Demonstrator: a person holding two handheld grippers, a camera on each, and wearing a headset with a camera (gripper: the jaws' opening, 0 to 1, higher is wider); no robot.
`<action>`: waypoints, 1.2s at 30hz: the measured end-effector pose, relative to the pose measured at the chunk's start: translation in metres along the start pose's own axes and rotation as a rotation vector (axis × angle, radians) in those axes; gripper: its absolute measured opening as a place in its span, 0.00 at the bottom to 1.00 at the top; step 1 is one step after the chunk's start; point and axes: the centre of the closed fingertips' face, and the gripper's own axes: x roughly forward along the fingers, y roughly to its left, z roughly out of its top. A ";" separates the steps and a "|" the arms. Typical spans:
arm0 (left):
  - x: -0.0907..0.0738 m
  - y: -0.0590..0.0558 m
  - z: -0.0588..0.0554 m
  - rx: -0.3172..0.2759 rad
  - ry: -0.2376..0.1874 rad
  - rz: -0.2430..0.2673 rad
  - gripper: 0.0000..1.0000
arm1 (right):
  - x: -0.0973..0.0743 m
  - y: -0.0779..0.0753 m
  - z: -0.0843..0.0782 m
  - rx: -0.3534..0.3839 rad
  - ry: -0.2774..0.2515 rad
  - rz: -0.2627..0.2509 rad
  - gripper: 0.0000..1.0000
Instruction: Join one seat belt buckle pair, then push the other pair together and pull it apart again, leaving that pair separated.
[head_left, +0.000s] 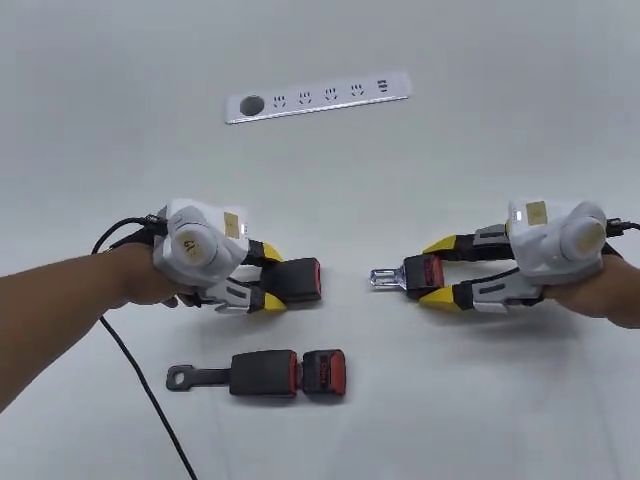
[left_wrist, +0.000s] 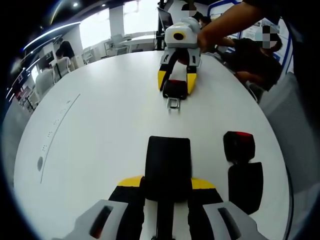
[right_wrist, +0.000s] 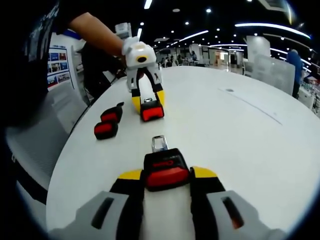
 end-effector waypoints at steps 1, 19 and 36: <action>0.000 0.000 0.000 0.000 0.000 0.000 0.34 | -0.001 0.000 -0.002 0.004 0.003 -0.001 0.36; -0.002 -0.004 0.005 0.003 0.003 0.000 0.34 | -0.025 -0.011 -0.019 0.006 0.038 -0.013 0.36; -0.002 -0.003 0.003 0.014 0.020 -0.008 0.34 | -0.029 -0.011 -0.022 0.006 0.056 -0.023 0.37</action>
